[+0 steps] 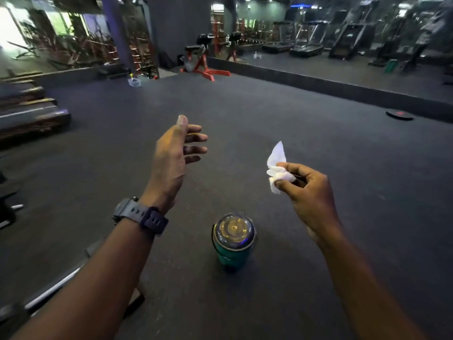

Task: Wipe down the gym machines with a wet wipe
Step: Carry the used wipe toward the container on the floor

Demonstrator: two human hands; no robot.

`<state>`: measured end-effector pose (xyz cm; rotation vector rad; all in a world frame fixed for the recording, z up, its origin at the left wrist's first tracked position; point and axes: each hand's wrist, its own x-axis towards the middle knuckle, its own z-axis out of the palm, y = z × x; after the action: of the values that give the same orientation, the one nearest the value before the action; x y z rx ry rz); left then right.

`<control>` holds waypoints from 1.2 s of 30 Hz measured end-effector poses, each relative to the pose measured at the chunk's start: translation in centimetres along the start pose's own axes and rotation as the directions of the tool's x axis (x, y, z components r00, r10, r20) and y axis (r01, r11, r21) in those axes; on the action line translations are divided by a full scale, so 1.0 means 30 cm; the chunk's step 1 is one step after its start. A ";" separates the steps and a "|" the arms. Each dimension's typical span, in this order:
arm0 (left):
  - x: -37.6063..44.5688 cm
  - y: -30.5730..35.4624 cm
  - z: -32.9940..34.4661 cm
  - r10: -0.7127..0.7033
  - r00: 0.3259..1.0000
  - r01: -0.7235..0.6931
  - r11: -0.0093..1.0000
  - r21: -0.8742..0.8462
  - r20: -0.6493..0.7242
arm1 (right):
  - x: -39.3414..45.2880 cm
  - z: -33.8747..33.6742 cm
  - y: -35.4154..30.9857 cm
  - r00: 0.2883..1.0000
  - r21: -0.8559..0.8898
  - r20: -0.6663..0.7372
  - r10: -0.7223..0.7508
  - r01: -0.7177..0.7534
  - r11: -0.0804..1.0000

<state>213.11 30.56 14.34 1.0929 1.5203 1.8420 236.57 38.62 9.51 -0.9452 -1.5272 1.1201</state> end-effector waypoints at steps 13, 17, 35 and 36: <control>0.595 -0.205 -0.016 -0.053 0.987 0.059 0.997 -0.038 0.150 | 0.427 0.254 0.102 0.987 -0.072 -0.148 0.056 -0.067 0.995; 0.743 -0.270 -0.022 -0.047 0.971 0.061 0.997 -0.054 0.234 | 0.479 0.328 0.146 0.970 -0.084 -0.232 0.078 -0.100 0.991; 1.052 -0.420 0.006 -0.067 0.922 0.103 0.992 -0.075 0.381 | 0.673 0.456 0.272 0.933 -0.071 -0.335 0.131 -0.164 0.984; 1.064 -0.422 0.011 -0.067 0.921 0.103 0.992 -0.075 0.384 | 0.684 0.463 0.272 0.934 -0.074 -0.332 0.135 -0.169 0.983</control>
<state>194.62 59.23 10.47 1.2338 1.2214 1.5165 218.89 57.42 5.63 -1.2694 -1.2648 0.9425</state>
